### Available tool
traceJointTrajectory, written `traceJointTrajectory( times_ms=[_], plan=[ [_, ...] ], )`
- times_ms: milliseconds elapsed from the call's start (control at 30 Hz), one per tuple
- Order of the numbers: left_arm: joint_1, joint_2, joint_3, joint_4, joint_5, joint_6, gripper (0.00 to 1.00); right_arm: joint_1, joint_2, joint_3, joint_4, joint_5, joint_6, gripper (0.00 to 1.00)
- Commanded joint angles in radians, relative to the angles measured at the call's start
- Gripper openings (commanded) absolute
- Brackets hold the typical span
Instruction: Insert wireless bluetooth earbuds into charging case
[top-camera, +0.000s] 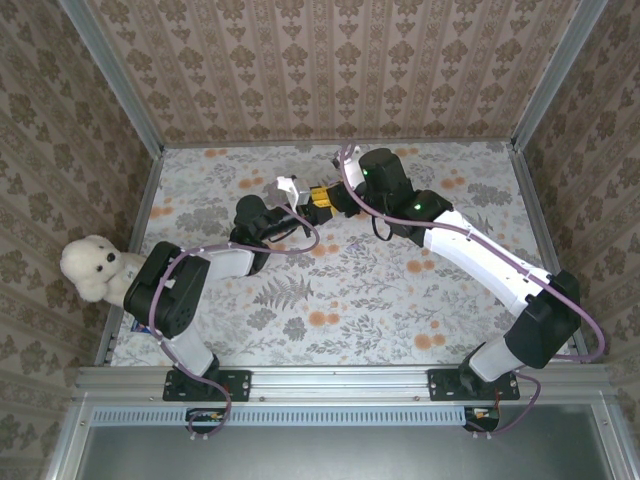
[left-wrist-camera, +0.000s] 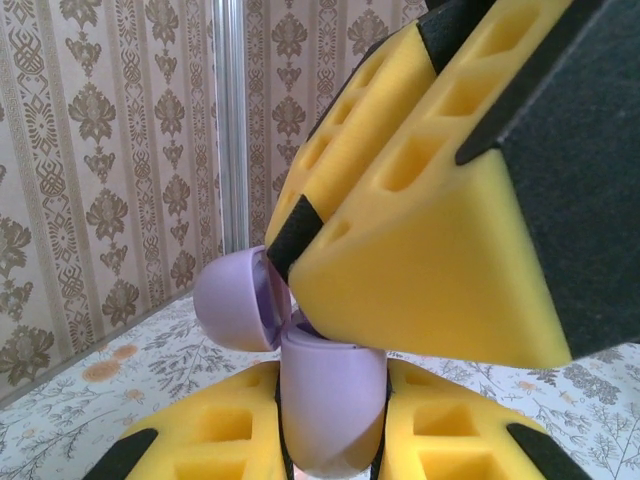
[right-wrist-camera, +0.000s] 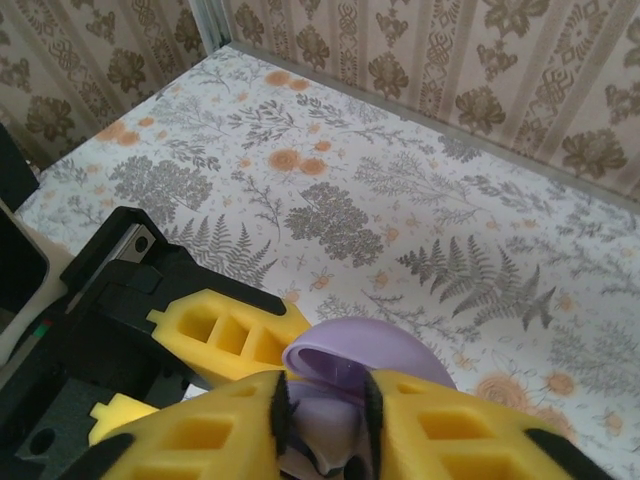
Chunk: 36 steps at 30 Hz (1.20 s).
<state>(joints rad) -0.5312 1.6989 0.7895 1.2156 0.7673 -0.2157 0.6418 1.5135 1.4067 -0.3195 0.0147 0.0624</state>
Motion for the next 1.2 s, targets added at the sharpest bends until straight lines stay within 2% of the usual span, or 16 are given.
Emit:
traceJointTrajectory(
  times_ms=[0, 167, 300, 467, 567, 833, 967, 1167],
  plan=[
    [-0.008, -0.048, 0.039, 0.076, 0.018, 0.0, 0.0, 0.002, 0.011, 0.038, -0.092, -0.017, 0.037, 0.42],
    [-0.007, -0.047, 0.031, 0.077, 0.014, 0.002, 0.0, -0.027, 0.007, 0.132, -0.142, -0.079, 0.118, 0.57],
    [-0.007, -0.044, 0.026, 0.079, 0.012, 0.006, 0.0, -0.068, -0.014, 0.18, -0.152, -0.15, 0.207, 0.65],
    [-0.007, -0.047, 0.019, 0.078, 0.013, 0.01, 0.0, -0.138, -0.051, 0.195, -0.133, -0.246, 0.342, 0.69],
    [-0.007, -0.048, 0.018, 0.079, 0.015, 0.016, 0.0, -0.172, -0.065, 0.194, -0.135, -0.271, 0.403, 0.7],
    [-0.003, -0.091, -0.024, 0.078, -0.055, 0.073, 0.0, -0.291, -0.053, 0.083, -0.264, -0.195, 0.578, 0.69],
    [0.009, -0.115, -0.057, 0.08, -0.111, 0.106, 0.0, -0.303, 0.015, 0.02, -0.336, -0.157, 0.62, 0.67],
    [0.023, -0.134, -0.082, 0.08, -0.158, 0.133, 0.0, -0.297, 0.122, -0.073, -0.299, -0.15, 0.735, 0.64]
  ],
)
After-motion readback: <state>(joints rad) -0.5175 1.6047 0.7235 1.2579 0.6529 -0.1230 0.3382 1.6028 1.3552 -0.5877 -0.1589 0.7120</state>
